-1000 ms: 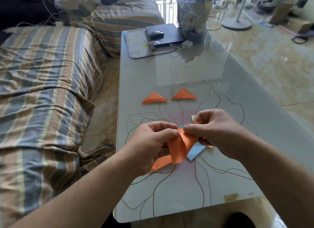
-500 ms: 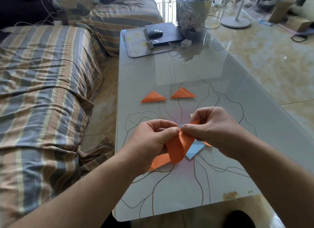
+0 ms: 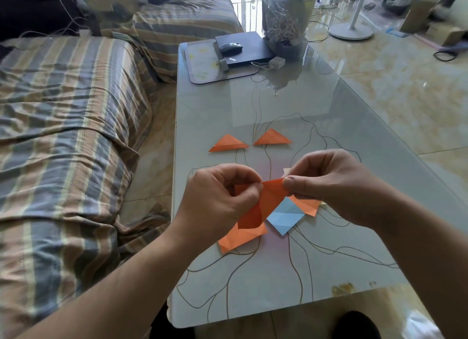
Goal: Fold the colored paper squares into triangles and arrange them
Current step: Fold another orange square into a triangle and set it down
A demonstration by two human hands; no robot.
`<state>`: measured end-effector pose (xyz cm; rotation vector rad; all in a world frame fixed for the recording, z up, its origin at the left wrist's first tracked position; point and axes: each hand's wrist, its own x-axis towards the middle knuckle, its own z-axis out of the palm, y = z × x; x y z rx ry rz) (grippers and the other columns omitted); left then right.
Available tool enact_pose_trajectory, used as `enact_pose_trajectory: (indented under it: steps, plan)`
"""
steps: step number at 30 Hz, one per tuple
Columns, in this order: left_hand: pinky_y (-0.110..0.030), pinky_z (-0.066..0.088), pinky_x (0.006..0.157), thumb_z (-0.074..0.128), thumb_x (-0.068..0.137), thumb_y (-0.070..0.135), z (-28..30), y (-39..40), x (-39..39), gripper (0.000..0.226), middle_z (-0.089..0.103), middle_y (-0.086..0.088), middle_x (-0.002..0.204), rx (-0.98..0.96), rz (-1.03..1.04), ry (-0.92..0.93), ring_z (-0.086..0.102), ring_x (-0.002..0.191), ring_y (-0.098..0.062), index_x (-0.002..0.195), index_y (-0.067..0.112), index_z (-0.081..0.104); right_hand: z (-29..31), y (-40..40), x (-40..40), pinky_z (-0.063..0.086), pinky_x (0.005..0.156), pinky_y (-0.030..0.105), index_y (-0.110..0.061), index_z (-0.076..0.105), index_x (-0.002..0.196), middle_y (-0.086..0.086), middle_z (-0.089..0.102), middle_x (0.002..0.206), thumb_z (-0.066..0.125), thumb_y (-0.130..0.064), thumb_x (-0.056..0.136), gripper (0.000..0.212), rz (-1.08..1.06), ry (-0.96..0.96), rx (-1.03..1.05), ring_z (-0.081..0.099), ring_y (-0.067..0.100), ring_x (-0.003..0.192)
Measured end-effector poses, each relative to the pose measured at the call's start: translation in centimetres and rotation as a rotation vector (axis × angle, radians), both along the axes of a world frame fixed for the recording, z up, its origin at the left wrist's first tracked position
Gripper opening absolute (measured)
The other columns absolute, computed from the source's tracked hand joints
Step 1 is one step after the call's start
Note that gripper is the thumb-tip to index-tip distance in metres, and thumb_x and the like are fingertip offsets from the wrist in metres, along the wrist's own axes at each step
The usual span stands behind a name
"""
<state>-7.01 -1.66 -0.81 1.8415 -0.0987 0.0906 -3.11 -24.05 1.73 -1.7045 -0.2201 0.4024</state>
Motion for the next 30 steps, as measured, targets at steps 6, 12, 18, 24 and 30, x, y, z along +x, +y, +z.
enact_pose_trajectory:
  steps: [6,12,18,24,30]
  plan:
    - [-0.034,0.062,0.076,0.081,0.085,0.003,0.3,-0.2,0.0,0.021,0.078,0.003,0.082,-0.022,0.016,-0.036,0.075,0.076,-0.017,0.083,0.024,0.080,-0.4,0.3,0.0,0.055,0.070,0.036,-0.005,0.071,0.074,0.018,0.072,0.073,0.085,-0.017,0.065,0.021,-0.074,-0.071,0.077,0.067,0.025,0.069]
    - [-0.033,0.061,0.077,0.080,0.085,0.003,0.6,-0.2,0.0,0.022,0.079,0.002,0.082,-0.041,0.023,-0.035,0.075,0.076,-0.016,0.083,0.025,0.080,-0.5,0.4,-0.1,0.058,0.071,0.034,-0.004,0.068,0.088,0.015,0.074,0.074,0.083,0.002,0.076,0.020,-0.118,-0.131,0.080,0.071,0.023,0.069]
    - [-0.038,0.064,0.078,0.080,0.085,0.002,0.9,0.1,0.1,0.023,0.079,0.003,0.083,-0.035,0.038,-0.055,0.077,0.078,-0.019,0.084,0.025,0.080,-0.4,0.1,0.0,0.060,0.071,0.031,-0.007,0.070,0.096,0.019,0.078,0.086,0.078,0.002,0.082,0.018,-0.139,-0.079,0.110,0.074,0.026,0.077]
    - [-0.035,0.064,0.079,0.079,0.086,-0.002,1.1,0.0,0.1,0.025,0.079,0.001,0.083,-0.095,0.031,-0.030,0.077,0.079,-0.019,0.082,0.023,0.080,0.2,0.0,0.1,0.057,0.064,0.027,-0.009,0.069,0.105,0.020,0.075,0.084,0.084,-0.013,0.065,0.043,-0.180,0.084,0.247,0.073,0.025,0.073]
    - [-0.027,0.060,0.075,0.078,0.086,0.000,0.8,-0.5,0.2,0.017,0.078,-0.004,0.082,-0.281,0.052,0.072,0.072,0.076,-0.015,0.082,0.016,0.079,-0.5,1.6,-0.3,0.058,0.066,0.029,-0.011,0.064,0.122,0.011,0.073,0.084,0.079,-0.012,0.070,0.054,-0.257,0.302,0.418,0.067,0.021,0.071]
